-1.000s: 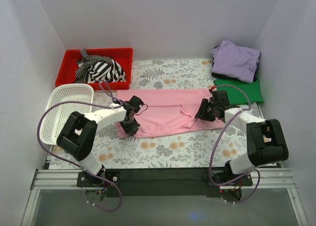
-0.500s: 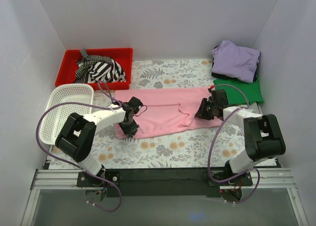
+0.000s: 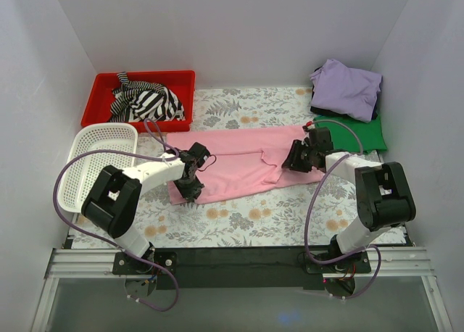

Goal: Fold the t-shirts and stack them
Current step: Fold the tshirt

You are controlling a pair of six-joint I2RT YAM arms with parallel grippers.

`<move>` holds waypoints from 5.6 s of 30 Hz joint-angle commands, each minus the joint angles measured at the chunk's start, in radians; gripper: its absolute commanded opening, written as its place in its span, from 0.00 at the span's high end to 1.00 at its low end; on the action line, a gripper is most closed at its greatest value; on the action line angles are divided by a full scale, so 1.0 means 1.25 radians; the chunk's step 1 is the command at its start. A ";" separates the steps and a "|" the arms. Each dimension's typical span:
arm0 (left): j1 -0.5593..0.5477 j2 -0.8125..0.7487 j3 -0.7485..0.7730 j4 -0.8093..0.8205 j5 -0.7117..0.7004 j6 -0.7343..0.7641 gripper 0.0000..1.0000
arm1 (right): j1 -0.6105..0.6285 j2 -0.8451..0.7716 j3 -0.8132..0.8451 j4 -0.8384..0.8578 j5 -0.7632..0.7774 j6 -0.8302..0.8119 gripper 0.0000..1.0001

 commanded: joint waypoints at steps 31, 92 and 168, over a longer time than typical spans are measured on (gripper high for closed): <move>-0.004 0.010 0.020 -0.033 -0.044 0.007 0.96 | 0.007 0.032 0.056 0.074 -0.063 -0.011 0.99; 0.139 0.170 0.307 -0.105 -0.250 0.282 1.00 | 0.004 0.019 0.188 -0.041 0.049 -0.070 0.98; 0.159 0.211 0.405 0.011 -0.118 0.399 0.34 | 0.047 0.202 0.308 -0.056 -0.003 -0.138 0.63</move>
